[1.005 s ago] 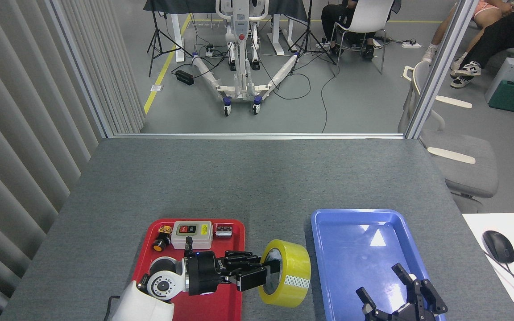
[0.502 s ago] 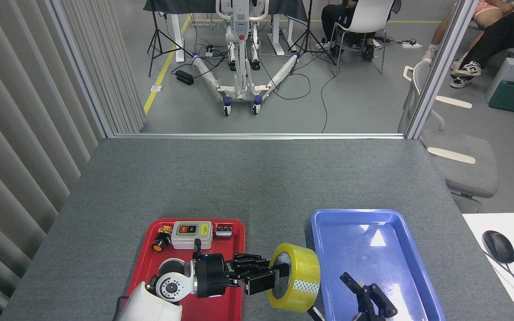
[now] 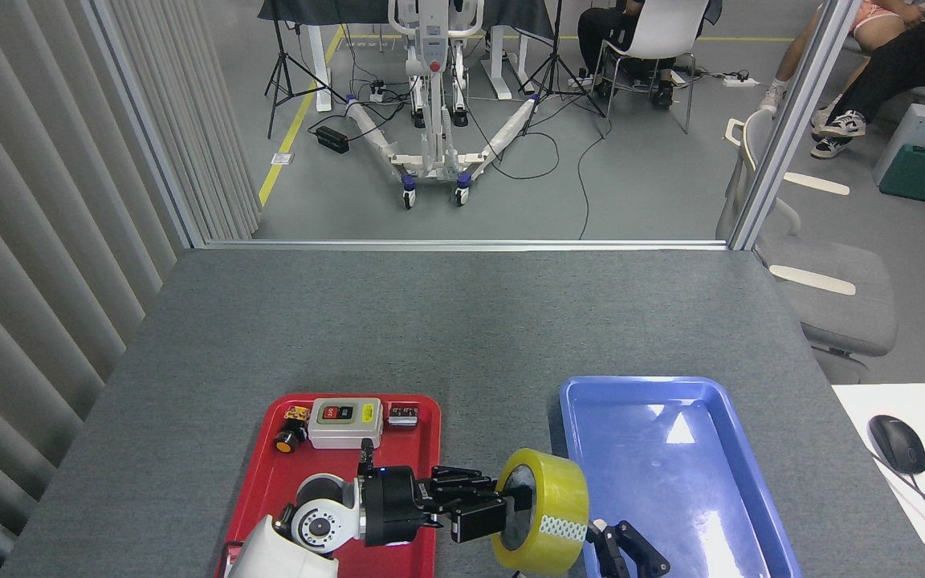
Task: Place and move tape with both arms
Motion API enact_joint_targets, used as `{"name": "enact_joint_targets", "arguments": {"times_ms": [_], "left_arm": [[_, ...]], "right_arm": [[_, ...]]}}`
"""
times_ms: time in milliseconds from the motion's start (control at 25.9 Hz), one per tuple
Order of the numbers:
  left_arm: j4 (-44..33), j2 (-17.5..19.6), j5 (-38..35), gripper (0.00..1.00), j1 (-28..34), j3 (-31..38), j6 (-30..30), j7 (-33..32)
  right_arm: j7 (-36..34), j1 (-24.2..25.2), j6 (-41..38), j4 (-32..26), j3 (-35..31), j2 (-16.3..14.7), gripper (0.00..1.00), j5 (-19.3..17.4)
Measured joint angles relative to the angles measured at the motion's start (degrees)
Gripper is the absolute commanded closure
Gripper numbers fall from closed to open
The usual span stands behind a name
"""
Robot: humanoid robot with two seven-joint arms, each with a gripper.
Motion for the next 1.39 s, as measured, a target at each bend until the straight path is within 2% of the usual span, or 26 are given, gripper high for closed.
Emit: {"name": "enact_joint_targets", "arguments": {"times_ms": [116,155,193,309,348,386,502,618,734,850,928,1121,1237,1391], "left_arm": [[0.0,-0.4,0.0,0.99,0.4,-0.2,0.0,0.0],[0.0,-0.6,0.0,0.89,0.4,-0.2,0.0,0.0],[0.0,-0.7,0.0,0.75,0.5,-0.2,0.0,0.0],[0.0,-1.1,0.0,0.13,0.6,0.1,0.1,0.2],[0.0,-1.2,0.1,0.00,0.6,0.4,0.1,0.3],[-0.1,-1.2,0.2,0.00,0.6,0.9,0.0,0.5],[-1.1,-1.1,1.0,0.00,0.4,2.4,0.6,1.6],[-2.2,-0.4,2.2,0.00,0.3,3.9,3.3,2.6],[-2.7,1.9,2.8,0.00,1.0,5.7,5.2,6.8],[-3.9,5.9,2.5,0.00,3.7,6.5,5.0,16.8],[-5.7,8.6,1.2,0.00,6.3,6.7,4.0,25.5],[-12.9,13.2,-7.9,0.00,13.6,7.2,4.6,46.1],[-18.6,14.0,-15.7,0.00,19.5,8.6,11.1,54.8],[-22.6,13.9,-21.1,0.00,23.2,8.3,27.3,59.1]], "right_arm": [[0.1,0.0,0.0,0.1,0.7,0.4,0.54,0.1],[0.2,0.1,0.0,0.1,0.8,0.5,0.60,0.2],[0.2,0.1,0.0,0.2,0.9,0.5,0.66,0.2],[0.0,0.3,-0.2,0.2,1.1,0.7,0.82,0.2],[-0.1,0.3,-0.2,0.3,1.1,0.7,0.86,0.3],[-0.1,0.3,0.0,0.3,1.0,0.7,0.91,0.3],[-0.2,0.4,0.0,0.3,0.7,0.7,0.98,0.3],[-0.2,0.5,0.1,0.4,0.1,0.7,1.00,0.3],[0.1,0.5,0.1,0.4,-0.9,0.5,1.00,0.3],[3.8,0.4,0.0,0.5,-2.9,0.2,1.00,0.3],[7.6,0.4,0.0,0.5,-4.3,-0.4,0.97,0.3],[15.6,-0.9,0.2,0.4,-8.6,-3.4,1.00,0.4],[22.4,-2.4,3.5,0.4,-10.5,-5.2,1.00,0.4],[36.5,-5.2,10.5,0.4,-11.3,-6.9,1.00,0.4]]}}
